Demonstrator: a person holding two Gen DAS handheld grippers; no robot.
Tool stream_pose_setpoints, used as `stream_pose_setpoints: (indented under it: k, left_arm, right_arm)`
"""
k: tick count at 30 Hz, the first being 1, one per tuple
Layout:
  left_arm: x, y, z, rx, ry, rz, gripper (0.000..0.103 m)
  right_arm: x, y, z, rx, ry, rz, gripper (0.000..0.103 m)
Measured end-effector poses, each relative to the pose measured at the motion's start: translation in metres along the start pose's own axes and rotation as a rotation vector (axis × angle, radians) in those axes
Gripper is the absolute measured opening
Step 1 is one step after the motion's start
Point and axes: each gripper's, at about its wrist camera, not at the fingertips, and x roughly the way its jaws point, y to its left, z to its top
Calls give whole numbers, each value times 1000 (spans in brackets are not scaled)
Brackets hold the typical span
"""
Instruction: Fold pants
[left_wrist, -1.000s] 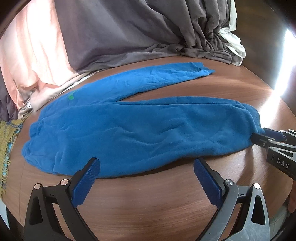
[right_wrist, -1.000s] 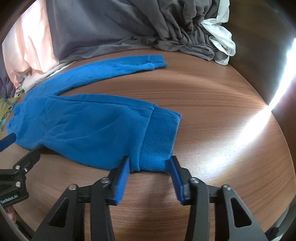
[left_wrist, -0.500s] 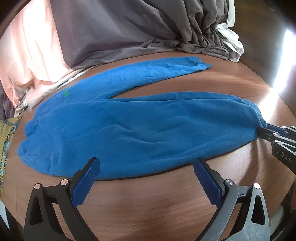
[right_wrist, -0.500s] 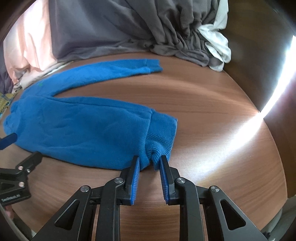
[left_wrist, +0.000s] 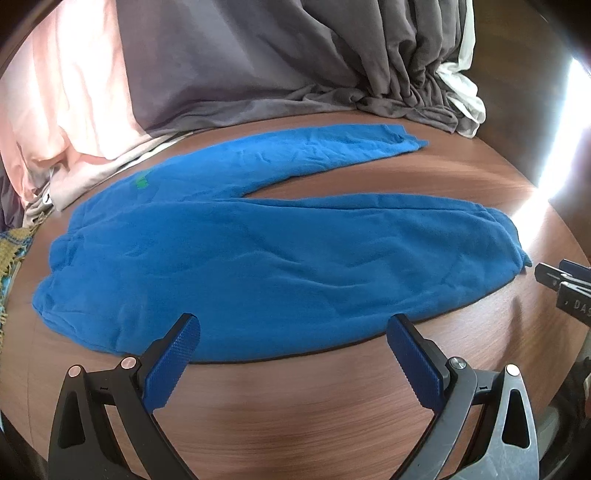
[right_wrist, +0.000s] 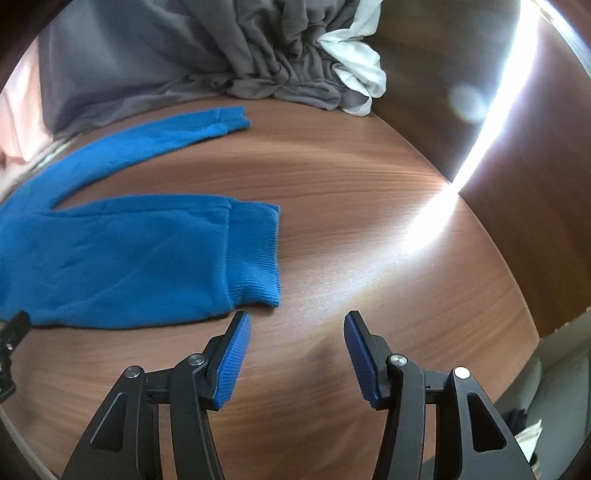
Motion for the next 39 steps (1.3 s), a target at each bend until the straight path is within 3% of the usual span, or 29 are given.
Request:
stream_pose_setpoints:
  k: [8, 14, 24, 31, 39]
  left_arm:
    - [-31, 63, 5, -13, -65, -48, 103]
    - [-53, 135, 9, -49, -115, -15, 103]
    - [-49, 248, -4, -109, -90, 54, 97]
    - [-41, 284, -17, -149, -56, 84, 95]
    - [-23, 297, -21, -178, -33, 154, 91]
  right_arm:
    - [-52, 53, -1, 44, -107, 63, 58]
    - [-86, 115, 2, 51, -155, 113, 59]
    - [-98, 207, -12, 119, -160, 161, 60]
    - [-92, 239, -22, 164, -116, 172, 60]
    - [-62, 246, -23, 221, -36, 188, 60]
